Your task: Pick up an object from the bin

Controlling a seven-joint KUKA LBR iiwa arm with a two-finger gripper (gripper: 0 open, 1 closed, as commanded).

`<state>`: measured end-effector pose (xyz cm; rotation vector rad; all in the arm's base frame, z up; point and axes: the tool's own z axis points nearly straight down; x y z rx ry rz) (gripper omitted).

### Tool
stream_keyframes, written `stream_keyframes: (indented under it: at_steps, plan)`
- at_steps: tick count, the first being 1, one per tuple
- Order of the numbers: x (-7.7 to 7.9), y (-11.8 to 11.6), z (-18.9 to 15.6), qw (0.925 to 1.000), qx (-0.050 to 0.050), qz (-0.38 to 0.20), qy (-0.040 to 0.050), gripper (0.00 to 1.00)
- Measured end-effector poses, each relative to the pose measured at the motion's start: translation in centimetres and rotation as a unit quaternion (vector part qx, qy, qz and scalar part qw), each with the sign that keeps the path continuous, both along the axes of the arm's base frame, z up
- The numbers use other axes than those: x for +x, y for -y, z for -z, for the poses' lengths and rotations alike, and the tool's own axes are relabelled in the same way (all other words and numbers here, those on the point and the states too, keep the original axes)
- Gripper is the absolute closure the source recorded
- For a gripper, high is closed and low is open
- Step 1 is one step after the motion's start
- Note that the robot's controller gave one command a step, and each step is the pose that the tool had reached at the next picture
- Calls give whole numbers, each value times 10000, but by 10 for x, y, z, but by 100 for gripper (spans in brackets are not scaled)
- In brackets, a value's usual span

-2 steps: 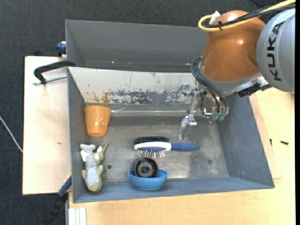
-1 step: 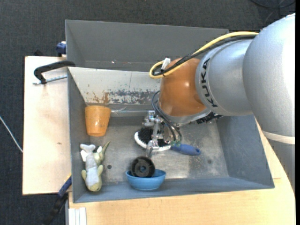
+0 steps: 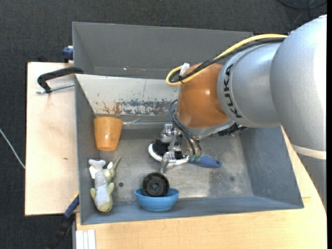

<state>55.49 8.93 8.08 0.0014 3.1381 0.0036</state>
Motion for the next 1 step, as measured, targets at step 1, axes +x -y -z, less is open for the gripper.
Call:
stream_keyframes:
  at_steps: [1]
  plan:
    - [-20, -7, -129, 9934, -4, -1148, 39, 100]
